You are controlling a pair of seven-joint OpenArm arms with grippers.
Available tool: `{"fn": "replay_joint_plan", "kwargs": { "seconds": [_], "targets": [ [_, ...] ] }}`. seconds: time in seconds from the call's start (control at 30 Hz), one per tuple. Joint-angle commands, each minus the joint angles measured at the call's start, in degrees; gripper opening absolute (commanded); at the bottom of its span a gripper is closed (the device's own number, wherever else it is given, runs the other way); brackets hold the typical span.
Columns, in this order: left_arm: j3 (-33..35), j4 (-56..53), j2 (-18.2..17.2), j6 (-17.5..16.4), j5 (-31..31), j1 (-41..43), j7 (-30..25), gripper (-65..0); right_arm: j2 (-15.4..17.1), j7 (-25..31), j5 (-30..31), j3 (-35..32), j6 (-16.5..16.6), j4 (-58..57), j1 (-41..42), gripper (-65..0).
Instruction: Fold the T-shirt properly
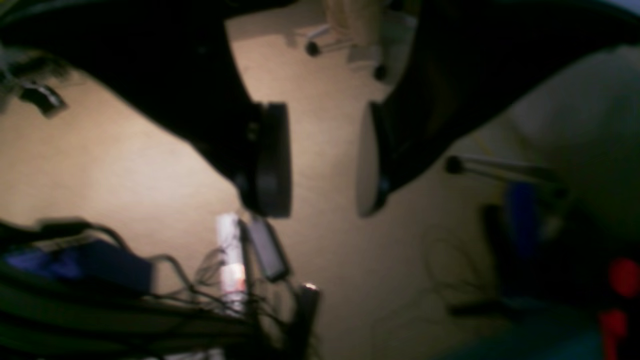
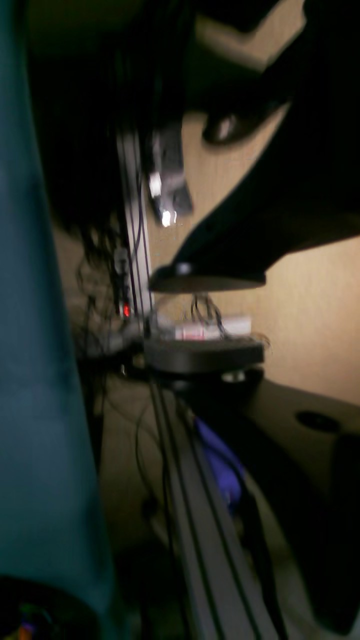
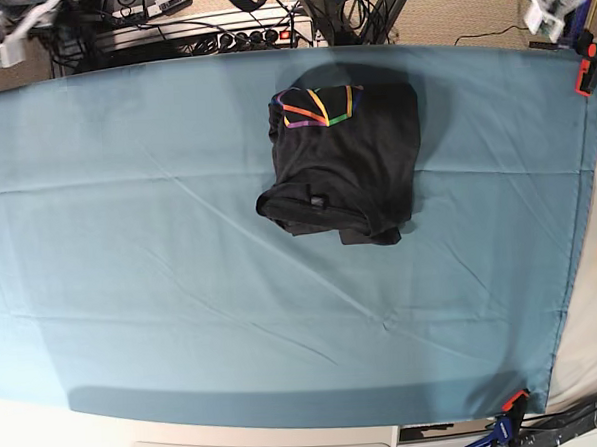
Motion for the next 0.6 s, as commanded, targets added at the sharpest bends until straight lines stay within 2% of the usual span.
{"fn": "replay_joint_plan", "kwargs": {
  "seconds": [0.0, 0.13, 0.23, 0.47, 0.57],
  "targets": [
    [0.13, 0.77, 0.57, -0.20, -1.29, 1.95, -0.37, -44.2, 0.52, 0.77, 0.28, -1.49, 0.06, 0.11, -0.74, -48.8],
    [3.74, 0.77, 2.47, -1.29, -1.20, 4.79, -0.46, -44.2, 0.44, 0.77, -6.40, -10.80, 0.06, -2.73, -0.35, -48.8],
    [8.98, 0.77, 3.26, -1.68, -0.17, 5.35, -1.33, -44.2, 0.94, 0.77, -11.39, -16.65, 0.06, -7.65, 1.09, -48.8],
    [22.51, -1.79, 3.23, -0.50, 11.06, 4.24, -9.75, -44.2, 3.56, 0.77, -18.43, -24.74, 0.06, -22.86, 5.84, -48.8],
    [26.34, -7.58, 3.21, 1.25, 14.97, 0.48, -9.94, -44.2, 3.56, 2.54, -21.27, -26.23, 0.06, -29.42, 8.57, -48.8]
  ]
}}
